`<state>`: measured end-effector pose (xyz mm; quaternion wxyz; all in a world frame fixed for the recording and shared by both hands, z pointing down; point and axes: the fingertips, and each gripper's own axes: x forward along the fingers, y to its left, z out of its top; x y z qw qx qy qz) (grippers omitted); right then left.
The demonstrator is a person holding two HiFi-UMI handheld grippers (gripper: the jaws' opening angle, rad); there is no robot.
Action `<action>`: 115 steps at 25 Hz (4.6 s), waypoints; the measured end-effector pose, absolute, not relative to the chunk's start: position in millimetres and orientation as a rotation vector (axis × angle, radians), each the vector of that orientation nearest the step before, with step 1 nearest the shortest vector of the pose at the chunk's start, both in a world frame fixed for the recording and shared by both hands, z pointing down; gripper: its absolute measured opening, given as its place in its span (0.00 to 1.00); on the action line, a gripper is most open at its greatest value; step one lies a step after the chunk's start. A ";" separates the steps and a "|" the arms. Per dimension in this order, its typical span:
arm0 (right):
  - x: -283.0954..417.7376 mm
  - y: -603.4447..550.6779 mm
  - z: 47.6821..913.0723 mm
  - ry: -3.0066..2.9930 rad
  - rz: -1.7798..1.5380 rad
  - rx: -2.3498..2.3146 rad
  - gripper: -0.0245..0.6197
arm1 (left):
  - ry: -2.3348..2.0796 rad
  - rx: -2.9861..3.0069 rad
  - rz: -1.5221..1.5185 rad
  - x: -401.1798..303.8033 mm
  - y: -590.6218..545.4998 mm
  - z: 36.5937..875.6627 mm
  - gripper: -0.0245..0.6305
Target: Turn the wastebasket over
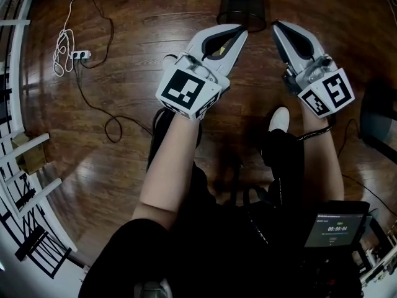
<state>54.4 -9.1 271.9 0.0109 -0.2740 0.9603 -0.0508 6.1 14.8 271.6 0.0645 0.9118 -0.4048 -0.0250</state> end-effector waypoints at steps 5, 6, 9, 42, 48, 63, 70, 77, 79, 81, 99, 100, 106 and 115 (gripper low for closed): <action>56.8 -19.5 293.9 3.019 -0.172 -0.856 0.05 | -1.217 2.790 -0.053 16.2 -13.9 274.0 0.04; 58.7 -24.8 297.6 3.014 -0.182 -0.865 0.05 | -1.208 2.796 -0.044 19.0 -20.3 274.8 0.04; 60.5 -41.7 298.4 2.989 -0.196 -0.893 0.05 | -1.175 2.812 -0.014 22.6 -34.2 278.1 0.04; 51.9 -212.3 312.3 2.848 -0.395 -1.055 0.05 | -1.079 2.777 -0.025 4.6 -198.1 278.7 0.04; 53.3 -231.6 348.9 2.785 -0.576 -1.069 0.05 | -1.102 2.759 0.001 0.1 -215.9 284.8 0.04; 107.1 -180.9 557.2 1.819 -1.394 -1.430 0.18 | -1.079 2.795 -0.050 7.8 -216.0 260.5 0.04; 88.7 -129.1 631.3 1.614 -1.552 -1.438 0.28 | -1.074 2.779 -0.117 0.2 -209.7 248.2 0.04; 71.5 -149.7 649.9 1.533 -1.543 -1.303 0.36 | -1.084 2.735 -0.156 -5.7 -212.0 235.5 0.04; 70.6 -157.4 651.4 1.527 -1.531 -1.303 0.36 | -1.078 2.741 -0.167 -5.8 -212.0 234.6 0.04; 66.2 -163.4 651.9 1.525 -1.523 -1.298 0.36 | -1.071 2.742 -0.167 -7.8 -210.4 234.7 0.04; 74.9 -206.3 653.7 1.523 -1.523 -1.324 0.05 | -1.116 2.737 -0.185 -14.8 -216.3 224.7 0.04; 74.5 -207.4 651.7 1.527 -1.523 -1.333 0.05 | -1.117 2.735 -0.188 -16.6 -216.1 224.9 0.04; 78.5 -214.0 627.9 1.585 -1.519 -1.354 0.05 | -1.121 2.739 -0.190 -17.7 -216.3 222.3 0.04; 81.6 -236.5 568.1 2.326 -1.470 -1.275 0.05 | -1.150 2.738 -0.181 -25.9 -217.2 223.2 0.04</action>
